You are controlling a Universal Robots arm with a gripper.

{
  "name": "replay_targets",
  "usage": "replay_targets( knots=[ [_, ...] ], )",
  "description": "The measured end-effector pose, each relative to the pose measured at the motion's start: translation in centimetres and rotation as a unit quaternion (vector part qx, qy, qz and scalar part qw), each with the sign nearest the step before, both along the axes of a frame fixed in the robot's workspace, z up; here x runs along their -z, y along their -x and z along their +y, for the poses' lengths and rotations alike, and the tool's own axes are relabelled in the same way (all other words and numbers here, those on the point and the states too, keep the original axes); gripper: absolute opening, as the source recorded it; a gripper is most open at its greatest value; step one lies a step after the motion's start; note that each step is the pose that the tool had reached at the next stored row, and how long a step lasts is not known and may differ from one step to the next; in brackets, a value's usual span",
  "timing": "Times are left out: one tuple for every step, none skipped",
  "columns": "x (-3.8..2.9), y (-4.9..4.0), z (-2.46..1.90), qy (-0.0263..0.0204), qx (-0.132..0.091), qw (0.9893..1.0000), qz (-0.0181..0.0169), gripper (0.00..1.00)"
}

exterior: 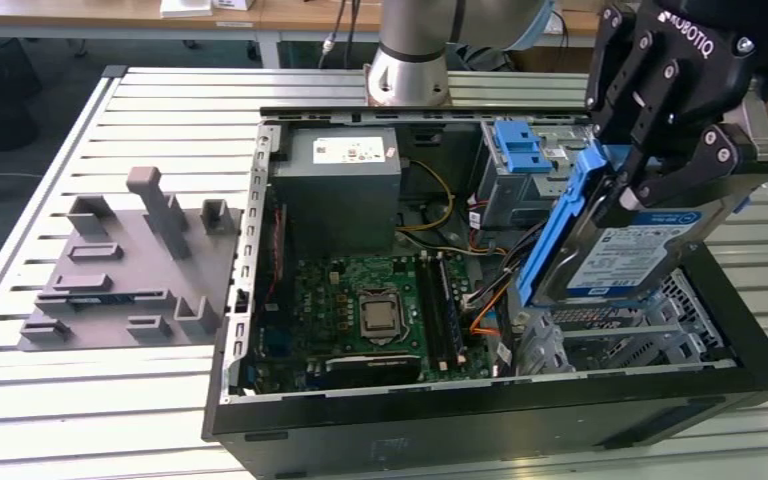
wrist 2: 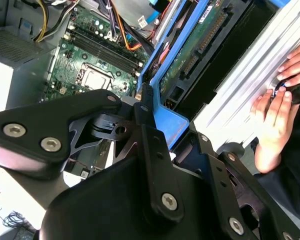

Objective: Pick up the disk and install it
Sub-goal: 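Insert the disk into the insertion slot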

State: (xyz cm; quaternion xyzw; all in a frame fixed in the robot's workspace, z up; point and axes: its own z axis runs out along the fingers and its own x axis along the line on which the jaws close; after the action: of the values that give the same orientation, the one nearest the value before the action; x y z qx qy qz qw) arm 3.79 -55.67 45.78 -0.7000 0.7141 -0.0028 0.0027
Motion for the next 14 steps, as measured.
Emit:
replay_targets(
  knots=[
    [0.03, -0.14, 0.00, 0.0000, 0.000, 1.0000, 0.0000, 0.36],
    [0.06, -0.28, 0.00, 0.0000, 0.000, 1.0000, 0.0000, 0.36],
    [0.10, -0.42, 0.00, 0.0000, 0.000, 1.0000, 0.0000, 0.36],
    [0.13, -0.55, 0.00, 0.0000, 0.000, 1.0000, 0.0000, 0.36],
    [0.16, -0.67, 0.00, 0.0000, 0.000, 1.0000, 0.0000, 0.36],
    [0.19, -0.77, 0.00, 0.0001, 0.000, 1.0000, 0.0000, 0.36],
    [0.22, -0.85, 0.00, 0.0000, 0.000, 1.0000, 0.0000, 0.36],
    [0.25, -0.95, 0.00, 0.0000, 0.000, 1.0000, 0.0000, 0.36],
    [0.28, -1.04, 0.00, 0.0000, 0.000, 1.0000, 0.0000, 0.36],
    [0.31, -1.14, 0.00, 0.0000, 0.000, 1.0000, 0.0000, 0.36],
    [0.35, -1.23, 0.00, 0.0000, 0.000, 1.0000, 0.0000, 0.36],
    [0.39, -1.31, 0.00, 0.0000, 0.000, 1.0000, 0.0000, 0.36],
    [0.43, -1.41, 0.00, 0.0000, 0.000, 1.0000, 0.0000, 0.36],
    [0.46, -1.52, 0.00, 0.0000, 0.000, 1.0000, 0.0000, 0.36]
  ],
)
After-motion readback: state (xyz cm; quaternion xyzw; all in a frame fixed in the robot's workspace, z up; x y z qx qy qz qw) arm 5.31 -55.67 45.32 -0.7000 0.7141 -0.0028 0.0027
